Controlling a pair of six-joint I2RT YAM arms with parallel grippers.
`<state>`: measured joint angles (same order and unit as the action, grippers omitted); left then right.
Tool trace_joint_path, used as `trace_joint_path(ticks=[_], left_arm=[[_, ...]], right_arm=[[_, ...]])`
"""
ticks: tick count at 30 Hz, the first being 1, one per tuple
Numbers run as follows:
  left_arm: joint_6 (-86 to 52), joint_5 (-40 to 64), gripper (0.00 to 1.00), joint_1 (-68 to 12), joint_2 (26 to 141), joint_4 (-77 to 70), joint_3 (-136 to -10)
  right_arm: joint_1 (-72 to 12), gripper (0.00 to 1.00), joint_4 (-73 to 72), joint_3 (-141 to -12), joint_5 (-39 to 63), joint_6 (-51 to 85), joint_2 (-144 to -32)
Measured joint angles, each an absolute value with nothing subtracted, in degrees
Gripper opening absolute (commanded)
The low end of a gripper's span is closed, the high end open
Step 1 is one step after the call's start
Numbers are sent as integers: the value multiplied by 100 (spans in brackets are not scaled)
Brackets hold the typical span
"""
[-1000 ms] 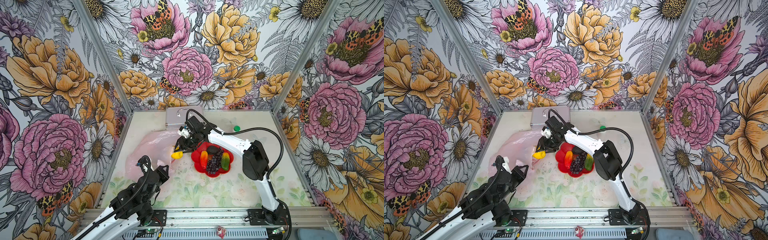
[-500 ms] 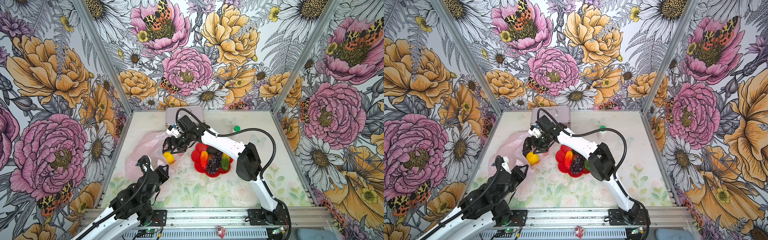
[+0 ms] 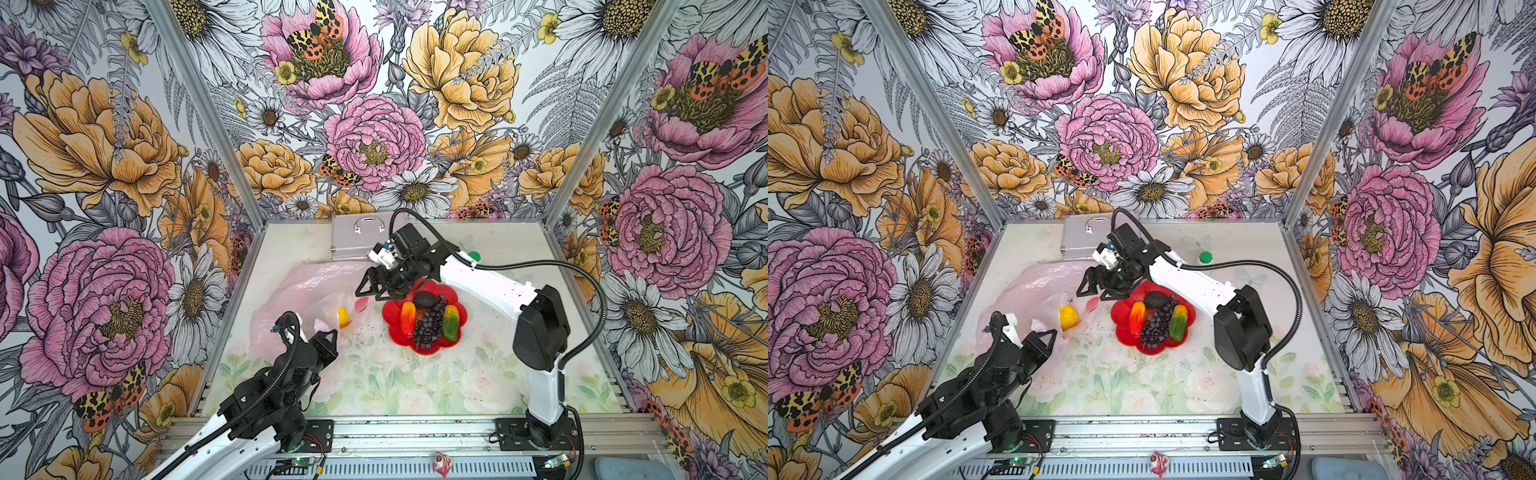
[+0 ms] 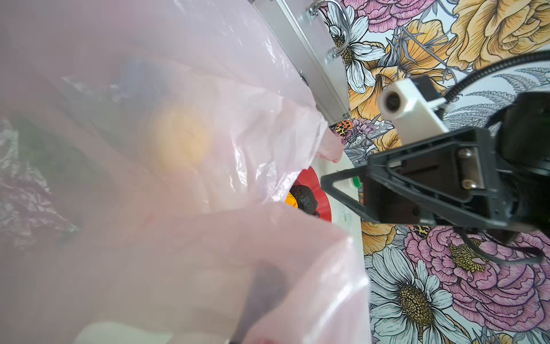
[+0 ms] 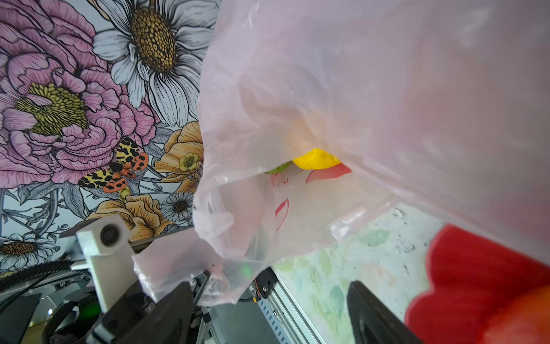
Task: Place the fruits into the plastic bag
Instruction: Place the fruit in the plastic bag, then pick up the fruit from the plate.
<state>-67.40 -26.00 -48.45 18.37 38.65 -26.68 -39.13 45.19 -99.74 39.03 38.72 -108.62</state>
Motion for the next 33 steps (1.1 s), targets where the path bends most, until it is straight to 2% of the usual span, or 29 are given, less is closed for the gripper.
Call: trace_joint_path(ticks=[7, 13, 22, 33], left_arm=[[-6757, -2602, 0, -4845, 1837, 3865, -2665], [-6759, -2600, 0, -4845, 1837, 3846, -2646], [-6757, -2565, 0, -4807, 1837, 3830, -2639], [-6757, -2497, 0, -4711, 1719, 3876, -2639]], right_arm=[[-2904, 85, 5553, -8685, 2359, 3505, -9262], [-2886, 84, 6386, -7550, 1306, 3216, -9157], [-2891, 76, 6383, -7286, 1026, 3114, -9627], [-2891, 62, 6187, -7647, 1031, 2998, -10296]])
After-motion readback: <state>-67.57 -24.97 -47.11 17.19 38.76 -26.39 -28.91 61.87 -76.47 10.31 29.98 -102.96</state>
